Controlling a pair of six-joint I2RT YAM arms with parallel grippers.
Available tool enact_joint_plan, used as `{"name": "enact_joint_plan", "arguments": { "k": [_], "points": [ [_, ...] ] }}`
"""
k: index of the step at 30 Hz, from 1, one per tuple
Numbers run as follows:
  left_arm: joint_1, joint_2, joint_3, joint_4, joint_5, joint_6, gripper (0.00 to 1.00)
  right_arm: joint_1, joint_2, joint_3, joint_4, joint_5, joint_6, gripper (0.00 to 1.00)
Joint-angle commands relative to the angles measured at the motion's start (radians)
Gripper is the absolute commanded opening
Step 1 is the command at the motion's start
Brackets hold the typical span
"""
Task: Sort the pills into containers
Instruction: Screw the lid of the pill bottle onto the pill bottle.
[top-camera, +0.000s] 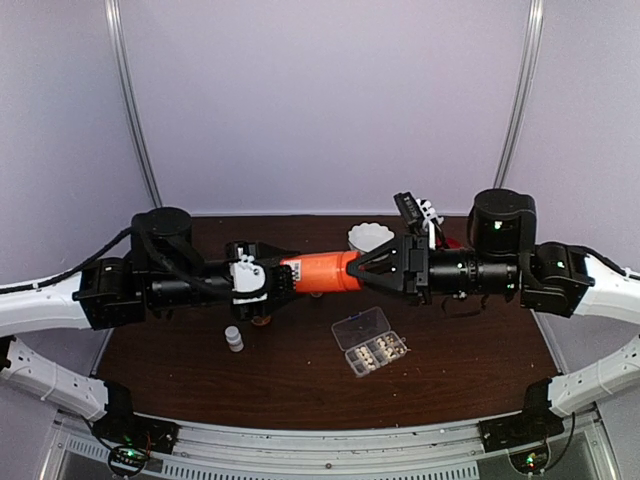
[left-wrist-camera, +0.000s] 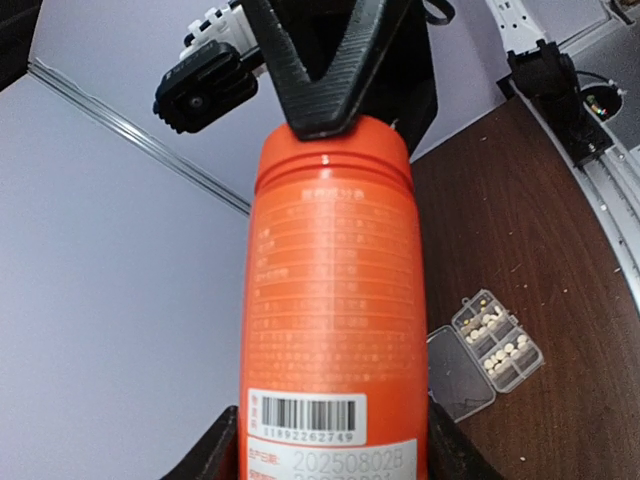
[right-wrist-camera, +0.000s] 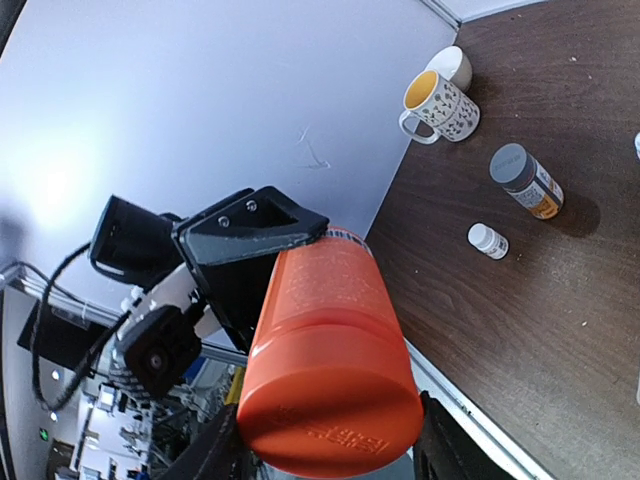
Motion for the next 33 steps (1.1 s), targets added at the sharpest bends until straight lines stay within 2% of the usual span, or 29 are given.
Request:
{"name": "enact_joint_plan", "arguments": {
  "k": [1, 2, 3, 5, 6, 7, 8, 9, 12, 14, 17, 19, 25, 33],
  "points": [
    [-0.063, 0.047, 0.005, 0.22, -0.223, 0.309, 0.0, 0.004, -0.02, -0.038, 0.188, 0.041, 0.336, 0.08],
    [-0.07, 0.051, -0.006, 0.235, -0.248, 0.328, 0.0, 0.003, -0.024, -0.046, 0.197, 0.039, 0.351, 0.1],
    [-0.074, 0.051, -0.014, 0.248, -0.264, 0.328, 0.0, 0.002, -0.025, -0.047, 0.198, 0.037, 0.358, 0.17],
    [-0.075, 0.046, -0.01, 0.229, -0.258, 0.277, 0.0, -0.001, -0.025, -0.03, 0.187, 0.027, 0.311, 0.49],
    [-0.072, 0.04, -0.005, 0.214, -0.247, 0.246, 0.0, -0.004, -0.026, -0.014, 0.163, 0.02, 0.25, 0.68],
    [-0.071, 0.036, 0.0, 0.195, -0.231, 0.207, 0.0, -0.005, -0.029, 0.008, 0.127, 0.016, 0.166, 0.82],
    [-0.064, 0.029, 0.004, 0.171, -0.207, 0.161, 0.0, -0.009, -0.034, 0.033, 0.084, 0.012, 0.057, 0.93],
    [-0.056, 0.023, 0.009, 0.145, -0.166, 0.092, 0.0, -0.012, -0.041, 0.062, 0.025, 0.011, -0.081, 0.99],
    [-0.02, 0.001, 0.007, 0.092, -0.057, -0.08, 0.0, -0.014, -0.093, 0.115, -0.147, 0.066, -0.56, 0.98],
    [0.006, -0.015, -0.005, 0.058, 0.067, -0.192, 0.0, -0.011, -0.144, 0.105, -0.211, 0.1, -0.858, 0.97],
    [0.053, -0.023, 0.0, 0.016, 0.227, -0.372, 0.0, -0.011, -0.218, 0.043, -0.249, 0.067, -1.227, 0.95],
    [0.079, -0.016, 0.016, -0.02, 0.329, -0.467, 0.0, -0.011, -0.226, 0.03, -0.259, 0.04, -1.398, 0.97],
    [0.085, 0.01, 0.064, -0.104, 0.481, -0.592, 0.0, 0.009, -0.098, 0.156, -0.359, -0.024, -1.619, 1.0],
    [0.085, 0.012, 0.059, -0.113, 0.485, -0.624, 0.0, 0.06, 0.017, 0.249, -0.38, -0.002, -1.674, 0.98]
  ]
}}
